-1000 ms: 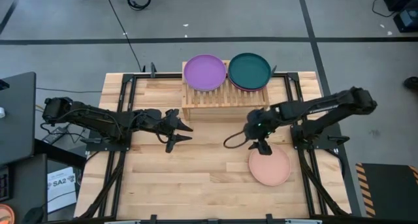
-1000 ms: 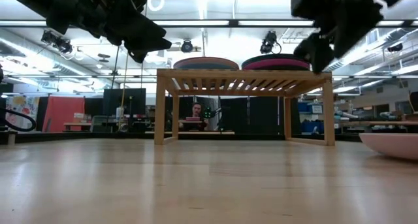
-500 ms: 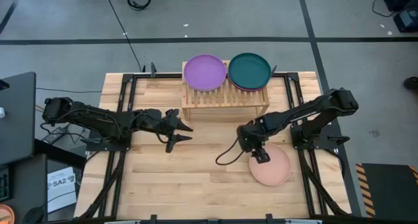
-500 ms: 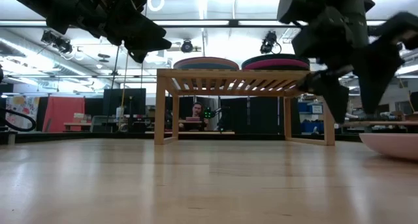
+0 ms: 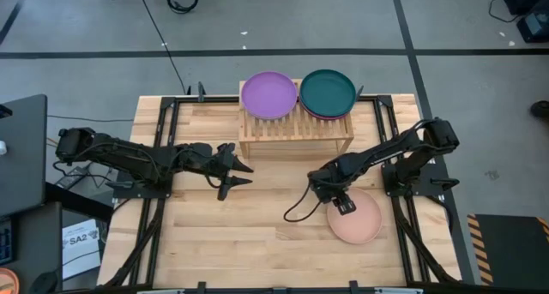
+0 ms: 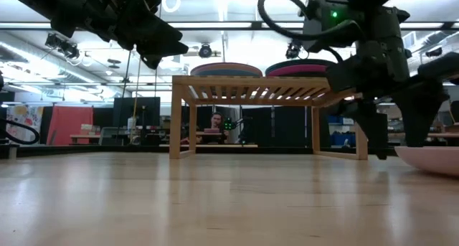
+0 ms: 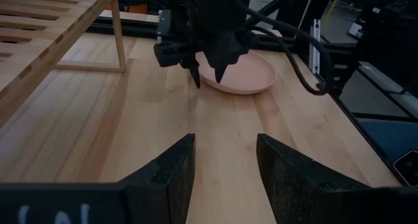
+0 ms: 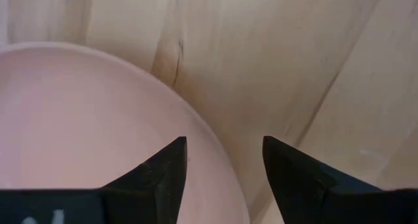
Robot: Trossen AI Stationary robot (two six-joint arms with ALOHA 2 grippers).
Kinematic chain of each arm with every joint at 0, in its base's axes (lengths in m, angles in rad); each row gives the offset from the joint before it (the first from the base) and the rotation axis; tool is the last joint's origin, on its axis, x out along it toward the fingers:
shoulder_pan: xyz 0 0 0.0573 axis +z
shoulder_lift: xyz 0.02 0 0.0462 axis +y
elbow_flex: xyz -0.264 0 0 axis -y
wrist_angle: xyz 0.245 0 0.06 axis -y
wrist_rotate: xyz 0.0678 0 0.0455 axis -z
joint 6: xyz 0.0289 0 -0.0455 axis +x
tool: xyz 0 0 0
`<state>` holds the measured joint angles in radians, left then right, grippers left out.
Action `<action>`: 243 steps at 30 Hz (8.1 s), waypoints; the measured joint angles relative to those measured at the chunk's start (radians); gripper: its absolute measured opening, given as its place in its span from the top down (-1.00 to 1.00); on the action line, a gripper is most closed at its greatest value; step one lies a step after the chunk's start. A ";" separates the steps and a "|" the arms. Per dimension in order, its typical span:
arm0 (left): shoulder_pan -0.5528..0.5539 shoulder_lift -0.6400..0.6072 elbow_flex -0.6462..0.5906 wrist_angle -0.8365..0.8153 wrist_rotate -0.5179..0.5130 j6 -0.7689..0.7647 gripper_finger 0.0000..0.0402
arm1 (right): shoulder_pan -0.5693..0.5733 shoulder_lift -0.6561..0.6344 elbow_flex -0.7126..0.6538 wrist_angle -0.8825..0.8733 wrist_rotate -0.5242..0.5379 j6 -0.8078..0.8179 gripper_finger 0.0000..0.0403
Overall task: Place and stack plates onto a shelf
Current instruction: Stack the light orange plate on the violet plate on the shelf
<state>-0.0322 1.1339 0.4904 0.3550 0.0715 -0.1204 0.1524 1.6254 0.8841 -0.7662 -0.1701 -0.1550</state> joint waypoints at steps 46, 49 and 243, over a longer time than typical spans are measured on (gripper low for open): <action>0.000 0.000 0.000 0.000 0.001 -0.226 0.16 | 0.000 0.006 0.000 0.317 -0.012 0.499 0.91; 0.000 0.000 0.000 0.000 0.000 -0.308 0.16 | 0.000 0.006 0.000 0.371 0.052 0.581 0.92; -0.018 0.000 0.368 -0.544 0.131 -0.709 0.91 | 0.085 -0.592 0.000 0.334 0.025 0.551 0.16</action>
<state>-0.0502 1.1339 0.8580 -0.1894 0.2025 -0.8293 0.2377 1.0334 0.8841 -0.4327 -0.1451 0.3959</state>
